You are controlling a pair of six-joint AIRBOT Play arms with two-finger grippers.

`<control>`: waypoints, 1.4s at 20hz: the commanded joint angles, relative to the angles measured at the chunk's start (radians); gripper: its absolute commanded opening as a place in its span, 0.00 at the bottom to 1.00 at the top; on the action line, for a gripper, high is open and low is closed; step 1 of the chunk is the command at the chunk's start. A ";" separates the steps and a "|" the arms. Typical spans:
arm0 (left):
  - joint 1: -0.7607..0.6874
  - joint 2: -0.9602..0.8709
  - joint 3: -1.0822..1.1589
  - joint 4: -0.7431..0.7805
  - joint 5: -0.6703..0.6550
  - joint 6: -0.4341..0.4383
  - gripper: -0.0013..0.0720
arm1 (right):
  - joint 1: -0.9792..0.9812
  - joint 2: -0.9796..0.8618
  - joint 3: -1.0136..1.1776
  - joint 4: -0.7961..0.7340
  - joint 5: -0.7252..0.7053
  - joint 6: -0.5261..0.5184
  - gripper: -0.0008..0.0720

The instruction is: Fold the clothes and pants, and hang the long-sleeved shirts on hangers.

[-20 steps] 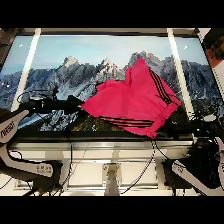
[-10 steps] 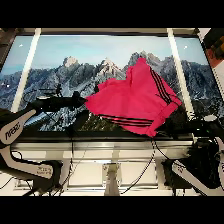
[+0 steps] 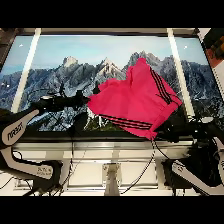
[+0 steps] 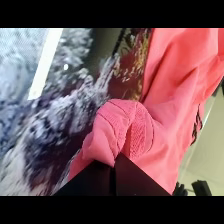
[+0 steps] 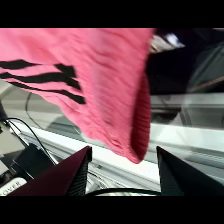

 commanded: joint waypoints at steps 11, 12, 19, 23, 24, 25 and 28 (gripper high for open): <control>-0.025 0.002 0.001 -0.075 -0.011 0.035 0.03 | 0.166 -0.024 -0.008 0.155 -0.082 -0.039 0.03; -0.024 0.002 0.003 -0.145 -0.011 0.049 0.03 | 0.166 0.005 0.007 0.198 -0.056 -0.038 0.03; -0.075 0.085 0.298 -0.286 0.108 0.210 0.03 | 0.167 0.025 0.286 0.317 -0.225 0.102 0.03; -0.126 0.084 0.562 -0.278 0.330 0.211 0.03 | 0.198 -0.134 0.552 0.426 -0.376 0.116 0.02; -0.137 0.081 0.616 -0.266 0.370 0.211 0.03 | 0.225 -0.182 0.631 0.429 -0.402 0.129 0.02; -0.140 0.074 0.678 -0.224 0.386 0.211 0.03 | 0.253 -0.229 0.705 0.440 -0.416 0.132 0.02; -0.136 0.060 0.837 -0.148 0.422 0.209 0.03 | 0.347 -0.364 0.959 0.467 -0.437 0.156 0.03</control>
